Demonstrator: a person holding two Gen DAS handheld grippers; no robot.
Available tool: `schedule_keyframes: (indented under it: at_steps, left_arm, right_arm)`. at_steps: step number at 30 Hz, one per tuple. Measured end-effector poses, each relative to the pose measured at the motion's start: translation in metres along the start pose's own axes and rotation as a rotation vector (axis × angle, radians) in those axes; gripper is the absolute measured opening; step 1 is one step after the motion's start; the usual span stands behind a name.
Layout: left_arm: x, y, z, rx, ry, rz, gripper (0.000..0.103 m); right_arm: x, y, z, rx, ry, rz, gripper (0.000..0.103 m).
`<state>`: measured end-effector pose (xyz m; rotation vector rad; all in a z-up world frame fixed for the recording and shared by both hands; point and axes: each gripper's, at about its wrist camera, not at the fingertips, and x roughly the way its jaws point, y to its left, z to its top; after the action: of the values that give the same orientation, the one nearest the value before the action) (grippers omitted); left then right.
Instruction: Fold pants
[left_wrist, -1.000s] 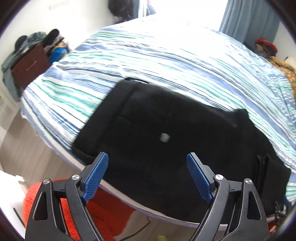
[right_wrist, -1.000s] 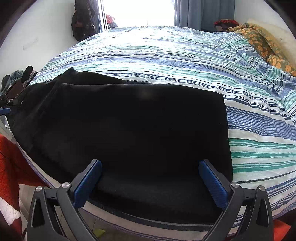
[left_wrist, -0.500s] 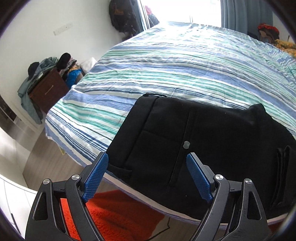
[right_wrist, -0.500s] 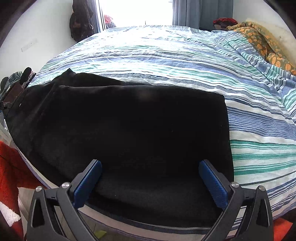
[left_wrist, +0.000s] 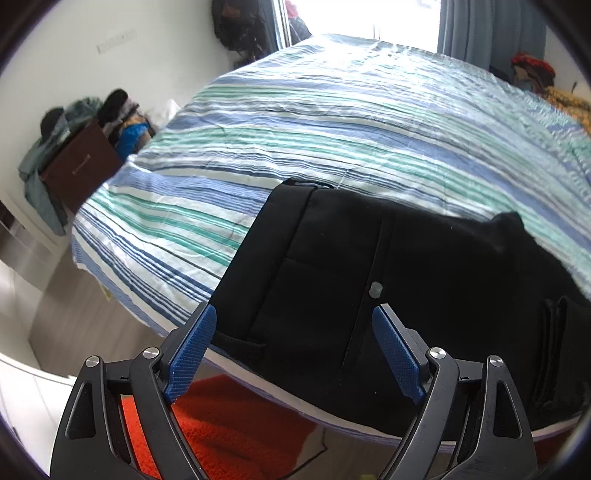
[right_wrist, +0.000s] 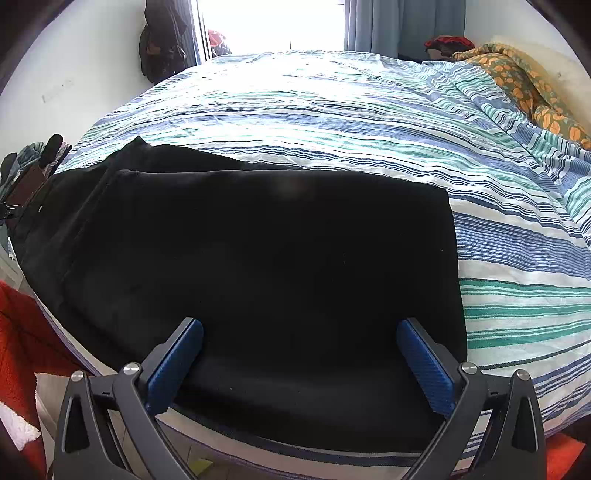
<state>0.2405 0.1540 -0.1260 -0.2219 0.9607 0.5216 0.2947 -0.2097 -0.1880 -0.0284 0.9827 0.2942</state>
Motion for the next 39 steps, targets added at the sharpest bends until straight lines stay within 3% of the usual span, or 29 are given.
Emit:
schedule_keyframes:
  at_steps: [5, 7, 9, 11, 13, 14, 16, 21, 25, 27, 29, 31, 33, 36, 39]
  left_arm:
    - [0.031, 0.074, 0.021, -0.236, 0.137, -0.179, 0.088]
    - [0.041, 0.082, 0.019, -0.250, 0.174, -0.209, 0.088]
    - [0.043, 0.079, 0.015, -0.230, 0.177, -0.190, 0.083]
    - [0.036, 0.074, 0.012, -0.202, 0.131, -0.151, 0.068]
    - [0.027, 0.072, 0.011, -0.210, 0.079, -0.135, 0.017]
    - [0.025, 0.073, 0.012, -0.219, 0.074, -0.154, 0.008]
    - [0.027, 0.071, 0.017, -0.191, 0.074, -0.157, 0.007]
    - [0.039, 0.070, 0.026, -0.175, 0.067, -0.205, 0.007]
    - [0.053, 0.069, 0.031, -0.134, 0.085, -0.176, 0.008]
    - [0.050, 0.074, 0.029, -0.155, 0.085, -0.202, 0.008]
    - [0.040, 0.084, 0.024, -0.198, 0.079, -0.258, 0.027]
    - [0.032, 0.098, 0.016, -0.281, 0.080, -0.306, 0.074]
    - [0.028, 0.110, 0.005, -0.364, 0.080, -0.345, 0.081]
    - [0.041, 0.104, -0.003, -0.371, 0.145, -0.419, 0.081]
    - [0.050, 0.082, -0.006, -0.303, 0.158, -0.365, 0.078]
  right_arm:
    - [0.000, -0.001, 0.000, 0.000, 0.000, 0.001, 0.103]
    - [0.000, 0.000, 0.001, -0.001, 0.001, 0.001, 0.103]
    - [0.001, 0.000, 0.001, 0.001, 0.001, 0.001, 0.103]
    - [0.000, 0.001, 0.000, 0.001, 0.001, 0.000, 0.103]
    - [0.000, 0.001, 0.000, 0.001, 0.002, 0.001, 0.103]
    - [0.001, 0.001, 0.000, 0.001, 0.002, 0.000, 0.103]
    - [0.001, 0.001, 0.001, 0.002, 0.001, 0.000, 0.103]
    - [0.000, 0.001, 0.000, 0.003, 0.002, 0.000, 0.103]
    - [0.000, 0.002, 0.000, 0.003, 0.002, -0.001, 0.103]
    - [0.000, 0.002, 0.000, 0.003, 0.002, 0.001, 0.103]
    - [-0.001, 0.002, 0.000, 0.003, 0.002, 0.003, 0.103]
    - [-0.001, 0.002, 0.000, 0.001, 0.000, 0.003, 0.103]
    - [-0.001, 0.002, 0.000, 0.002, -0.002, 0.003, 0.103]
    - [0.001, 0.002, 0.001, 0.002, -0.004, 0.002, 0.103]
    - [0.002, 0.003, 0.002, 0.007, -0.002, -0.001, 0.103]
